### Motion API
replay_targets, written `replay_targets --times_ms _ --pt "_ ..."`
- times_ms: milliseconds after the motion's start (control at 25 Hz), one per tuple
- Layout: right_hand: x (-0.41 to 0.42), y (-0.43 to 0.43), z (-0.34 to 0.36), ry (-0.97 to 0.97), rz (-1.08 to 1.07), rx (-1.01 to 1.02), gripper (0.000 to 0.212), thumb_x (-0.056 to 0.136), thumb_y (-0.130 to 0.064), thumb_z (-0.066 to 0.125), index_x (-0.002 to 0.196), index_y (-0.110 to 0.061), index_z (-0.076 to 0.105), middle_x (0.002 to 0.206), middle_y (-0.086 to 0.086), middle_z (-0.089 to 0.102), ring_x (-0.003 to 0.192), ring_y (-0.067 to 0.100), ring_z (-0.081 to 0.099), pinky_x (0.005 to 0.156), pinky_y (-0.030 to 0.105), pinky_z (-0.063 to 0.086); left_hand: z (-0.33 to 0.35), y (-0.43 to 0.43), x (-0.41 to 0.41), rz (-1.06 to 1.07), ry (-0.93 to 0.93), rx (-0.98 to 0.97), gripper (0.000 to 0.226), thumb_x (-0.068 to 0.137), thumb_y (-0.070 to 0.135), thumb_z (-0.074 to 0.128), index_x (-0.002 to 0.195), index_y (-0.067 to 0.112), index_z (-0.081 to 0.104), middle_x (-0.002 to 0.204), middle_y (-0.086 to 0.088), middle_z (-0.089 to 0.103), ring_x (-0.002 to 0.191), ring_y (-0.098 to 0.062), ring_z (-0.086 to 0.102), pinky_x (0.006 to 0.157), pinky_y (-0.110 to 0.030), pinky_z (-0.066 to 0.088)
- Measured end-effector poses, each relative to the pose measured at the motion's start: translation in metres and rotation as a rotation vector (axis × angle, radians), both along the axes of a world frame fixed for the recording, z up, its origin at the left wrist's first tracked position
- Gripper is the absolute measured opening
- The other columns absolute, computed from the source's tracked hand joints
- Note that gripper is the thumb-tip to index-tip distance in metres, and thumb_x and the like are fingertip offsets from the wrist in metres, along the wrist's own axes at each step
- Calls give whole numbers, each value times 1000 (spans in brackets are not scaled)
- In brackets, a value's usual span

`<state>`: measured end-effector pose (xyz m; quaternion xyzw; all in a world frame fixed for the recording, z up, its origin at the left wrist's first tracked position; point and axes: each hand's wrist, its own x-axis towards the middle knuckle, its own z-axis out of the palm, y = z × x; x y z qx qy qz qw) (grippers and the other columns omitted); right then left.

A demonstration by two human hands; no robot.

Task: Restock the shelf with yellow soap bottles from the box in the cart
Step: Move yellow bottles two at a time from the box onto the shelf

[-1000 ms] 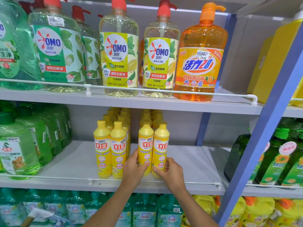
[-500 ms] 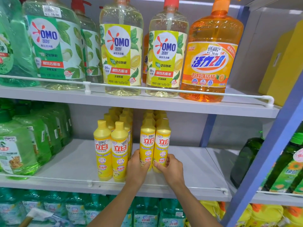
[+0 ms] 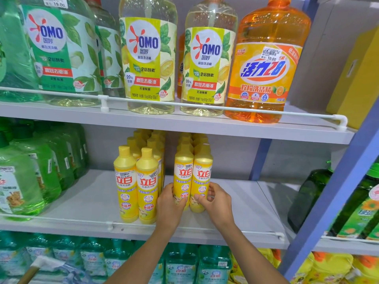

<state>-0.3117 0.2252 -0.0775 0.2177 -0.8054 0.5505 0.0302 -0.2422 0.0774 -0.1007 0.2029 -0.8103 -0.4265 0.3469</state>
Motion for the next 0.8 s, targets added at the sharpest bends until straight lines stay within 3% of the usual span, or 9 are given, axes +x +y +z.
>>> replay_targets --times_ms 200,400,800 --pt "-2 3 -2 -27 11 -41 53 78 -30 88 124 -22 64 114 -7 73 101 6 70 93 33 60 2 -1 2 -65 -7 -16 49 82 26 82 126 21 61 117 4 72 103 -10 67 91 -35 59" --pt "-3 2 -3 -15 18 -38 52 79 -34 87 124 -22 65 115 -6 73 99 5 71 91 31 61 2 2 4 -12 11 -67 45 82 30 82 122 21 64 107 5 68 96 -12 65 86 -37 59" --pt "-10 1 -16 137 -26 37 51 79 -39 85 123 -20 67 112 -4 73 97 10 70 88 34 61 3 -2 2 -13 -80 52 47 78 31 85 119 19 65 108 6 73 97 -9 69 87 -40 60"
